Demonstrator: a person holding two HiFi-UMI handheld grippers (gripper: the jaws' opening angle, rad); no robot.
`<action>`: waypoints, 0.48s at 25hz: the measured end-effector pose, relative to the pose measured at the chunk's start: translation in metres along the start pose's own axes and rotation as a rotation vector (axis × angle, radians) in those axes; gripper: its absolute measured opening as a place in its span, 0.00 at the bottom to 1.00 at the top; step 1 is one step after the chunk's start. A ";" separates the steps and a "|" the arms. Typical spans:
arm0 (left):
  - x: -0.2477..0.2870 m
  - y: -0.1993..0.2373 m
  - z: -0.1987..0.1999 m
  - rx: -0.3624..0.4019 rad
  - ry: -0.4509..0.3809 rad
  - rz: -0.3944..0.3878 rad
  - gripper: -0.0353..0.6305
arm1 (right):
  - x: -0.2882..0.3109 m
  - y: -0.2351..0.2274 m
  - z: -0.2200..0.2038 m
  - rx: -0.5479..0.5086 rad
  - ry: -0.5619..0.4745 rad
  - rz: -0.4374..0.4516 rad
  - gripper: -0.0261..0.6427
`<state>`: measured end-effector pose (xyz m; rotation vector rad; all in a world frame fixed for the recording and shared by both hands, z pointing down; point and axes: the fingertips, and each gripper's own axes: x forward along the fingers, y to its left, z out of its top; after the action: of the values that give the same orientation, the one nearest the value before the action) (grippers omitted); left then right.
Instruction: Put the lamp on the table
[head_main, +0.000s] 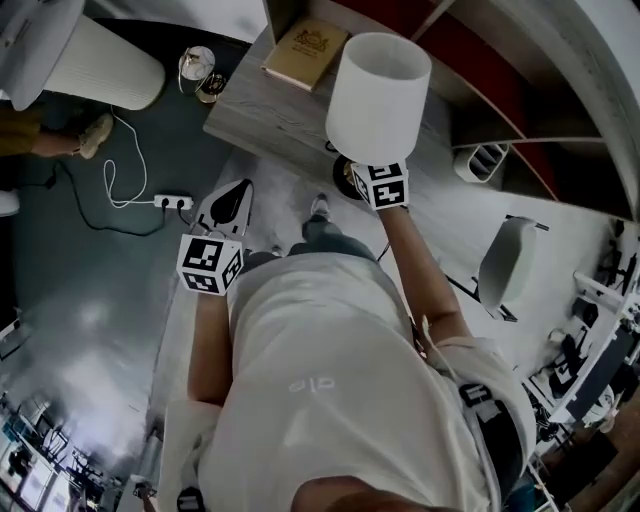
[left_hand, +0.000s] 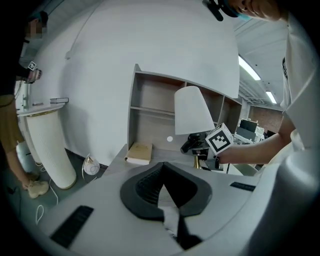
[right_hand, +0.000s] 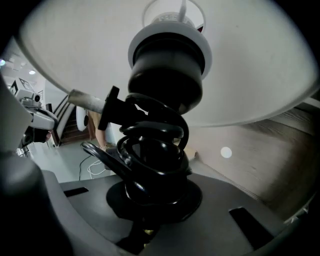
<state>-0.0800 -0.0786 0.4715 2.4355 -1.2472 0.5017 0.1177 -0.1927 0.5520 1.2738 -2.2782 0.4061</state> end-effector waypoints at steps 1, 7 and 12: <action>0.001 0.000 0.000 -0.009 0.001 0.019 0.07 | 0.007 -0.003 0.002 -0.008 -0.004 0.014 0.11; 0.008 -0.004 -0.003 -0.044 0.007 0.105 0.07 | 0.045 -0.020 0.009 -0.042 -0.025 0.079 0.11; 0.014 -0.008 -0.004 -0.064 0.026 0.134 0.07 | 0.072 -0.029 0.010 -0.064 -0.023 0.111 0.11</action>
<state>-0.0665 -0.0821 0.4800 2.2965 -1.4002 0.5206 0.1075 -0.2634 0.5843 1.1294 -2.3690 0.3556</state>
